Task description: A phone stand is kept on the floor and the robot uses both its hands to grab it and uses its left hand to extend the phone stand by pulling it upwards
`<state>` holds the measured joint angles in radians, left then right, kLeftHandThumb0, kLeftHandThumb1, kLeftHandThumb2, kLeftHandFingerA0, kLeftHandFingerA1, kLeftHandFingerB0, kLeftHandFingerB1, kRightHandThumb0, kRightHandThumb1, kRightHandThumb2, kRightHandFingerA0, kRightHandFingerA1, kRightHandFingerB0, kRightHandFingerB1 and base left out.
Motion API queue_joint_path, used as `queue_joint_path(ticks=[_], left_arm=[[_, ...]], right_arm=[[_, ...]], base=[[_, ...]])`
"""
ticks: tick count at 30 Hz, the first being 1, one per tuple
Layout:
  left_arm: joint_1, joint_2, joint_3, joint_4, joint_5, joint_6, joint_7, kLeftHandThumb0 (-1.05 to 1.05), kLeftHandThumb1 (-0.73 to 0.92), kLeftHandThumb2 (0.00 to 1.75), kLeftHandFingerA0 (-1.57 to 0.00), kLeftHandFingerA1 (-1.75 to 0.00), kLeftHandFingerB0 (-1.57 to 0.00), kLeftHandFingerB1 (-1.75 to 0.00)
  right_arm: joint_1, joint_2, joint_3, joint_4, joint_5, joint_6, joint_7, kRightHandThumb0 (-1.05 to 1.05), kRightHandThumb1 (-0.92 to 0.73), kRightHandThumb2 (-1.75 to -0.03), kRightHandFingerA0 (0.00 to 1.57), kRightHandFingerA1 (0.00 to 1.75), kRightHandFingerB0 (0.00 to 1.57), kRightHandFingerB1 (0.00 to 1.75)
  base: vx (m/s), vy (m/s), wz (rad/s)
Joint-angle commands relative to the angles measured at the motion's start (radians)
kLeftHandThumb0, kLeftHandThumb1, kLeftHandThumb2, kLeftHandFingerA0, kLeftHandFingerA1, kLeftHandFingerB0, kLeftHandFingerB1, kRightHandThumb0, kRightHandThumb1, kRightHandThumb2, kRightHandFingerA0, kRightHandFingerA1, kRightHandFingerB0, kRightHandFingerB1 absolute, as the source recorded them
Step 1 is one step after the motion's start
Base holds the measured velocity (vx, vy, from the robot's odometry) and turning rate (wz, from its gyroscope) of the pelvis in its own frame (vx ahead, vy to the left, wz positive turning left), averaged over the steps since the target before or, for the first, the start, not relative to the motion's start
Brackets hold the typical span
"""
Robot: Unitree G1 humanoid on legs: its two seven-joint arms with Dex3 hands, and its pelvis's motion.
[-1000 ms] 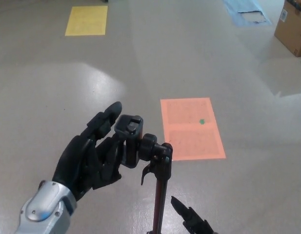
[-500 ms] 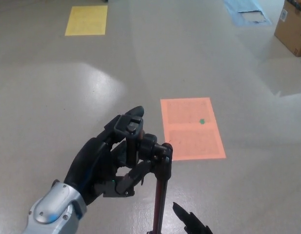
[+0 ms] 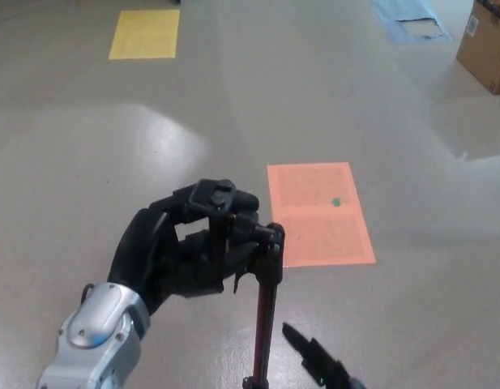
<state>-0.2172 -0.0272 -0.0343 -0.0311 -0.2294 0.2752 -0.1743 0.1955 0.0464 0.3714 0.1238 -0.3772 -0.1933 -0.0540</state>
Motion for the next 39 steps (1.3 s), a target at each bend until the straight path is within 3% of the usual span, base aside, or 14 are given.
queue_joint_path(ticks=[1,5,6,7,11,12,14,18,19,28,30,31,36,39], left_arm=[[-0.04,-0.038,0.057,0.043,0.102,0.089,0.234,-0.23,0.59,0.56,-0.93,-1.59,-0.7,-1.74],[-0.047,-0.059,0.083,0.035,0.084,0.091,0.241,-0.18,0.7,0.59,-0.85,-1.75,-0.61,-1.75],[-0.05,-0.063,0.086,0.028,0.084,0.1,0.248,-0.14,0.71,0.59,-0.74,-1.75,-0.54,-1.75],[-0.052,-0.074,0.09,0.012,0.082,0.113,0.259,-0.25,0.57,0.81,-1.09,-1.45,-0.88,-1.34],[-0.048,-0.086,0.092,0.003,0.084,0.115,0.262,-0.25,0.57,0.81,-1.09,-1.45,-0.88,-1.34],[-0.033,-0.088,0.098,-0.017,0.075,0.108,0.256,-0.13,0.72,0.57,-0.72,-1.75,-0.55,-1.75],[-0.022,-0.093,0.1,-0.038,0.072,0.109,0.254,-0.15,0.7,0.56,-0.73,-1.75,-0.55,-1.75],[-0.019,-0.096,0.1,-0.048,0.074,0.117,0.257,-0.15,0.7,0.56,-0.73,-1.75,-0.55,-1.75],[-0.022,-0.097,0.105,-0.063,0.068,0.121,0.257,-0.15,0.7,0.56,-0.73,-1.75,-0.55,-1.75],[-0.019,-0.128,0.111,-0.065,0.058,0.118,0.267,-0.15,0.7,0.56,-0.74,-1.75,-0.57,-1.75],[-0.001,-0.145,0.099,-0.073,0.055,0.119,0.269,-0.16,0.69,0.56,-0.76,-1.75,-0.6,-1.75],[0.008,-0.147,0.093,-0.078,0.057,0.114,0.266,-0.17,0.69,0.56,-0.76,-1.75,-0.61,-1.75],[0.017,-0.15,0.086,-0.082,0.056,0.11,0.258,-0.17,0.7,0.56,-0.75,-1.75,-0.6,-1.75],[0.025,-0.158,0.086,-0.097,0.059,0.123,0.27,-0.17,0.71,0.55,-0.72,-1.75,-0.57,-1.75]], right_arm=[[-0.151,0.029,-0.111,0.127,0.09,0.011,-0.041,-0.67,-0.73,-0.62,0.07,0.54,0.0,0.32],[-0.225,0.038,-0.149,0.187,0.112,0.02,-0.022,-0.75,-0.54,-0.93,0.08,0.55,0.03,0.29],[-0.253,0.04,-0.153,0.205,0.106,0.029,-0.024,-0.72,-0.7,-0.62,0.14,0.54,0.08,0.26],[-0.298,0.042,-0.16,0.232,0.096,0.045,-0.028,-0.73,-0.69,-0.61,0.15,0.54,0.08,0.28],[-0.314,0.045,-0.171,0.253,0.093,0.038,-0.028,-0.73,-0.69,-0.61,0.15,0.54,0.08,0.28],[-0.353,0.053,-0.184,0.306,0.098,0.042,-0.037,-0.73,-0.7,-0.61,0.18,0.54,0.08,0.31],[-0.399,0.066,-0.207,0.375,0.115,0.039,-0.048,-0.82,-0.53,-0.94,0.18,0.6,0.04,0.36],[-0.425,0.074,-0.224,0.425,0.119,0.018,-0.053,-0.82,-0.53,-0.94,0.18,0.6,0.04,0.36],[-0.485,0.099,-0.254,0.509,0.165,0.011,-0.036,-0.73,-0.67,-0.6,0.17,0.57,0.08,0.32],[-0.622,0.128,-0.269,0.736,0.17,-0.042,-0.035,-0.86,-0.65,-0.6,0.13,0.66,0.04,0.36],[-0.651,0.143,-0.273,0.781,0.176,-0.045,-0.045,-0.86,-0.5,-0.92,0.19,0.67,0.02,0.35],[-0.666,0.15,-0.279,0.801,0.187,-0.045,-0.036,-0.83,-0.63,-0.59,0.13,0.72,0.02,0.37],[-0.69,0.157,-0.294,0.843,0.205,-0.07,-0.025,-0.83,-0.63,-0.59,0.11,0.74,0.02,0.38],[-0.722,0.188,-0.294,0.899,0.22,-0.078,0.001,-0.85,-0.45,-0.89,0.07,0.65,0.05,0.32]], base=[[0.0,0.0,0.0],[0.0,0.0,0.0],[0.0,0.0,0.0],[0.0,0.0,0.0],[0.0,0.0,0.0],[0.0,0.0,0.0],[0.0,0.0,0.0],[0.0,0.0,0.0],[0.0,0.0,0.0],[0.0,0.0,0.0],[0.0,0.0,0.0],[0.0,0.0,0.0],[0.0,0.0,0.0],[0.0,0.0,0.0]])
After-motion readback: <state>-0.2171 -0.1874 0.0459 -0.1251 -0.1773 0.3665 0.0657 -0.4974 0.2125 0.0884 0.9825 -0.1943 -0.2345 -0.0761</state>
